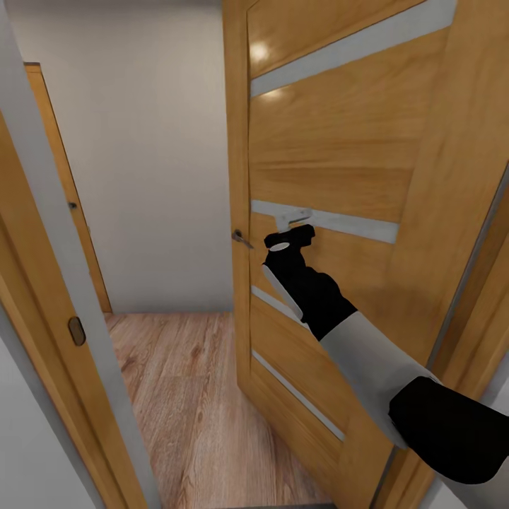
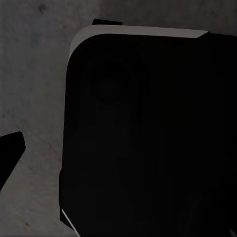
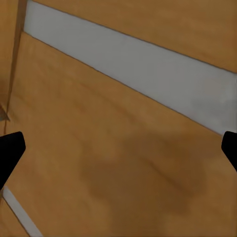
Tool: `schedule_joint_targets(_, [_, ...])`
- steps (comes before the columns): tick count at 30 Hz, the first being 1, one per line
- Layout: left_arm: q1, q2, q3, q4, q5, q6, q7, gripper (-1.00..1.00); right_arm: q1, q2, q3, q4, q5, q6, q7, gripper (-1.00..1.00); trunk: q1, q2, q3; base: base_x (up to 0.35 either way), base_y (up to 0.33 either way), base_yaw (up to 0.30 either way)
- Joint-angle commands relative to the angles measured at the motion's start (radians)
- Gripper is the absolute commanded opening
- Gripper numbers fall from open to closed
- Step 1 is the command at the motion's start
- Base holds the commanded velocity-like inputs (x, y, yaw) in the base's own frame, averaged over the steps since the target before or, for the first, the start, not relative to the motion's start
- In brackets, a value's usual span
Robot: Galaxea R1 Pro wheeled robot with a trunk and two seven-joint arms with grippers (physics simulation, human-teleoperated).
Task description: Move the two storage containers from the living room to the garage. In the garage, place one container on the floor and stack the other container on top of it (either order is fine).
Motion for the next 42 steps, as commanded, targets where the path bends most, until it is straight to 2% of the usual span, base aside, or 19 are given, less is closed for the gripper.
schedule_joint_targets(1, [0.0, 0.0, 0.0, 0.0, 0.01, -0.002, 0.001, 1.0, -0.001, 0.0, 0.002, 0.0, -0.009, 0.003, -0.009, 1.0, 0.0, -0.001, -0.001, 0.126, -0.006, 0.0])
schedule_joint_targets(7, [0.0, 0.0, 0.001, 0.0, 0.011, -0.002, 0.006, 1.0, -0.001, 0.0, 0.003, 0.0, -0.009, 0.004, -0.009, 1.0, 0.0, -0.001, -0.001, 0.232, -0.06, 0.0])
schedule_joint_targets(13, [0.0, 0.0, 0.002, 0.0, 0.011, -0.003, 0.007, 1.0, 0.0, 0.0, 0.005, 0.007, -0.009, 0.005, -0.008, 1.0, 0.0, -0.001, -0.001, 0.03, -0.009, 0.0])
schedule_joint_targets(24, [0.0, 0.0, 0.002, 0.0, 0.011, -0.002, 0.007, 1.0, 0.0, 0.0, 0.008, 0.121, -0.008, -0.004, -0.009, 1.0, 0.0, -0.001, -0.001, 0.015, 0.0, 0.0])
schedule_joint_targets(34, [0.0, 0.0, 0.0, 0.0, 0.011, -0.002, 0.005, 1.0, 0.0, 0.0, 0.01, 0.17, -0.007, -0.005, -0.01, 1.0, 0.0, -0.001, -0.001, 0.268, 0.0, 0.0])
schedule_joint_targets(38, [0.0, 0.0, 0.0, 0.0, 0.011, -0.002, 0.005, 1.0, -0.005, 0.0, 0.009, 0.24, -0.004, -0.009, -0.011, 1.0, 0.0, -0.001, -0.001, 0.201, 0.0, 0.0])
schedule_joint_targets(42, [0.0, 0.0, 0.0, 0.0, 0.011, -0.002, 0.006, 1.0, -0.012, 0.0, 0.007, 0.266, -0.003, -0.004, -0.017, 1.0, 0.0, -0.001, -0.001, 0.058, 0.0, 0.0])
